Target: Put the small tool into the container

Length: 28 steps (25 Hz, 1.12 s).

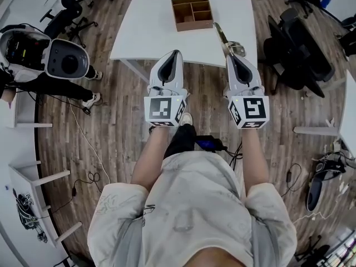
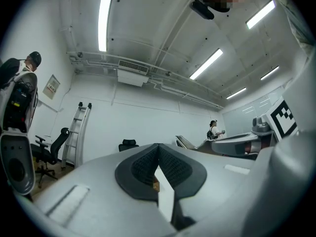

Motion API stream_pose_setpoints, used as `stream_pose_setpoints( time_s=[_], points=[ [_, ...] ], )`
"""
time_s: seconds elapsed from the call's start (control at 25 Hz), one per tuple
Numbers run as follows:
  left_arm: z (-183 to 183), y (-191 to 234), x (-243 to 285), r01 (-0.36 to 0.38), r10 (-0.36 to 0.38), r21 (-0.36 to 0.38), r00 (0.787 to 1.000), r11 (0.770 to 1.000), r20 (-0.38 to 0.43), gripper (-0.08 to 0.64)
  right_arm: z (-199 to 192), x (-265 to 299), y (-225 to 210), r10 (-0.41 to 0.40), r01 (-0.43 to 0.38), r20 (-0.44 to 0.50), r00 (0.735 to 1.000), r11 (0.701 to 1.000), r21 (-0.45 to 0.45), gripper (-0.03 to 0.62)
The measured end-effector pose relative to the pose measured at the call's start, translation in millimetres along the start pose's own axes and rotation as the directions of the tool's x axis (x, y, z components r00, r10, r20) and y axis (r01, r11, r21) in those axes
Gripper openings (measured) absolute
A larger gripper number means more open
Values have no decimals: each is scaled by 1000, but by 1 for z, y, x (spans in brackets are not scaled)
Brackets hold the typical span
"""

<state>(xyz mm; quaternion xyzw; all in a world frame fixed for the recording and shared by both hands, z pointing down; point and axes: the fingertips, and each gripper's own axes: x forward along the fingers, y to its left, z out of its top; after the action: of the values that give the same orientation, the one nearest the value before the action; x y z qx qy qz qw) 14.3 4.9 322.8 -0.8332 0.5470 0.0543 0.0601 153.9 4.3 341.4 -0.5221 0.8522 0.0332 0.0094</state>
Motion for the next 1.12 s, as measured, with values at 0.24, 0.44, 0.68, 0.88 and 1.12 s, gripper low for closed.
stream_pose_setpoints(
  time_s=[0.24,0.44,0.68,0.88,1.12],
  points=[
    [-13,99,110,11,-11,-12,1000,1000,-2,-2,1,144,-20,-2,1,-17,1000,1000,-11,9],
    [-27,177,208,31,-31,-33,999,999,-11,-2,-4,264,-40,-6,6,-47,999,1000,-13,9],
    [-42,257,275,58,-58,-42,998,997,-2,-2,-8,367,-35,-3,0,-62,998,999,-46,9],
    [-50,291,302,66,-67,-59,998,996,-1,-2,-7,408,-34,26,-34,-86,996,996,-88,9],
    [-63,301,328,62,-63,-69,998,996,-4,-2,-13,439,-46,94,-111,-124,988,984,-140,9]
  ],
)
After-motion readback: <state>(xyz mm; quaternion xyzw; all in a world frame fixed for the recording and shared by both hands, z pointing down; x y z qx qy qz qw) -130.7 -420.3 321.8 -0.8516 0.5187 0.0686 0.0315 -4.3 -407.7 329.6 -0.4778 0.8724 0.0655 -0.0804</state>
